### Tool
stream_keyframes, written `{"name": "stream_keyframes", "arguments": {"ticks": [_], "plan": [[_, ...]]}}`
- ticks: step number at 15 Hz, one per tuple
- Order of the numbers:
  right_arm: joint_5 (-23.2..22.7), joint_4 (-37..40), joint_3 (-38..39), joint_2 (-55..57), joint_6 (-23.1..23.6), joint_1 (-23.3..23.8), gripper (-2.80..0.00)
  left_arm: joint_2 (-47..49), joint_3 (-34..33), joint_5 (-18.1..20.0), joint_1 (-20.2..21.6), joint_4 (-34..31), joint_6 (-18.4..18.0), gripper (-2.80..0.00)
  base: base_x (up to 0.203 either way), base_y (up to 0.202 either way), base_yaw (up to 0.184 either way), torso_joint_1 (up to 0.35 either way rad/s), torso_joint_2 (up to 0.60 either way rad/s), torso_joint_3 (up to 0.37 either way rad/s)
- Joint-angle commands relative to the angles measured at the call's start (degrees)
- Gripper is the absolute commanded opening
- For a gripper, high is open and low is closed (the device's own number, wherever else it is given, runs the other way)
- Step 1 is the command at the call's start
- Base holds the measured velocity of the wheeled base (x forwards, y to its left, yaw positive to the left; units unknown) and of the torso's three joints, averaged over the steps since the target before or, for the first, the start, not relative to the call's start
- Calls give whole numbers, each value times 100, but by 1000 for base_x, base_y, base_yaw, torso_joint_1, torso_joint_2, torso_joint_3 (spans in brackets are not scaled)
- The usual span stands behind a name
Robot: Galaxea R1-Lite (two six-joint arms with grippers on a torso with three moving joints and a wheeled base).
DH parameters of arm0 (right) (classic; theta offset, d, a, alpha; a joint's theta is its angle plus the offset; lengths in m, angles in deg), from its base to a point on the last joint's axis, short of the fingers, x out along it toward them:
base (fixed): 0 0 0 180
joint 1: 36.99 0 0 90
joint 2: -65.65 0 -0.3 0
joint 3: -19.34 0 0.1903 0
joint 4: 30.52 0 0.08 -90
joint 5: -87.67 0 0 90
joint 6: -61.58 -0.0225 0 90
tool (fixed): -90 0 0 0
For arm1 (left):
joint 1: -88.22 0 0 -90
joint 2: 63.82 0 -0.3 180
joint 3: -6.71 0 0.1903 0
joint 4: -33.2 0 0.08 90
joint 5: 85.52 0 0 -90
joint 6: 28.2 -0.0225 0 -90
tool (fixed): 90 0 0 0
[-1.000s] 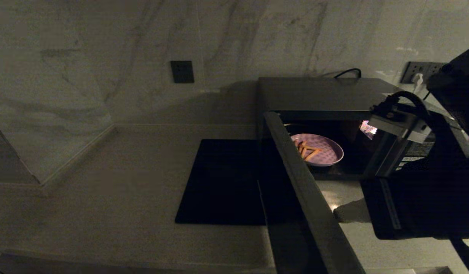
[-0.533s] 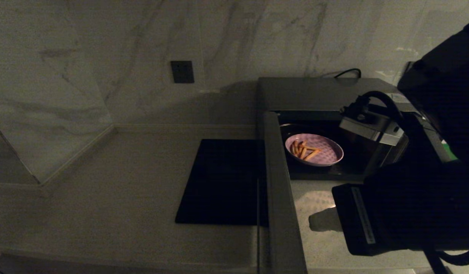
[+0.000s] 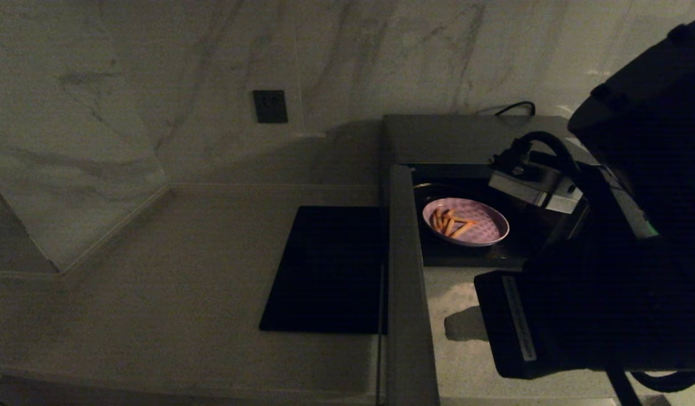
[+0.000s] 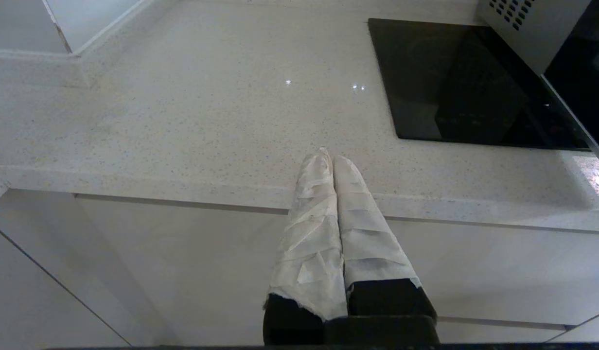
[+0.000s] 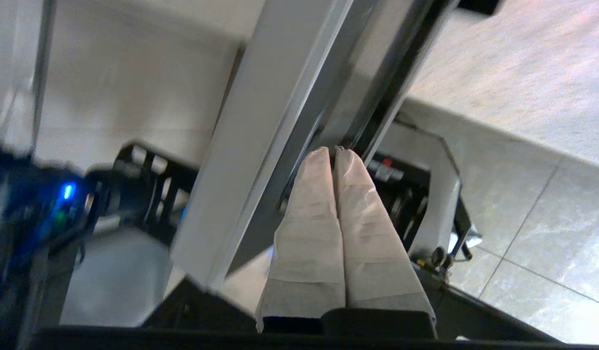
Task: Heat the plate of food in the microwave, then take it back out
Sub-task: Open the microwave oven, then take the plate out of the microwave
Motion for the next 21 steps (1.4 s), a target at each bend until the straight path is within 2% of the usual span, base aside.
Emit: {"name": "stream_keyframes", "arguments": {"ticks": [1, 3, 6, 10, 13, 15, 18, 21], "plan": [[678, 27, -4, -41, -182, 117, -280, 0, -1, -3, 0, 0, 5, -280, 0, 0, 0, 0, 0, 0], [1317, 32, 0, -103, -544, 452, -280, 0, -1, -3, 0, 0, 5, -280, 0, 0, 0, 0, 0, 0], [1428, 54, 94, -305, -751, 1175, -280, 0, -1, -3, 0, 0, 5, -280, 0, 0, 0, 0, 0, 0], [1691, 41, 709, -356, -895, 2656, -280, 0, -1, -3, 0, 0, 5, -280, 0, 0, 0, 0, 0, 0], [1789, -242, 1041, -58, -871, 3477, -280, 0, -1, -3, 0, 0, 5, -280, 0, 0, 0, 0, 0, 0], [1808, -867, 1354, 286, -810, 3776, -280, 0, -1, -3, 0, 0, 5, -280, 0, 0, 0, 0, 0, 0], [1845, -1968, 1714, 611, -650, 3849, -280, 0, -1, -3, 0, 0, 5, -280, 0, 0, 0, 0, 0, 0], [1819, -2246, 1448, 908, -651, 3848, -280, 0, -1, -3, 0, 0, 5, -280, 0, 0, 0, 0, 0, 0]]}}
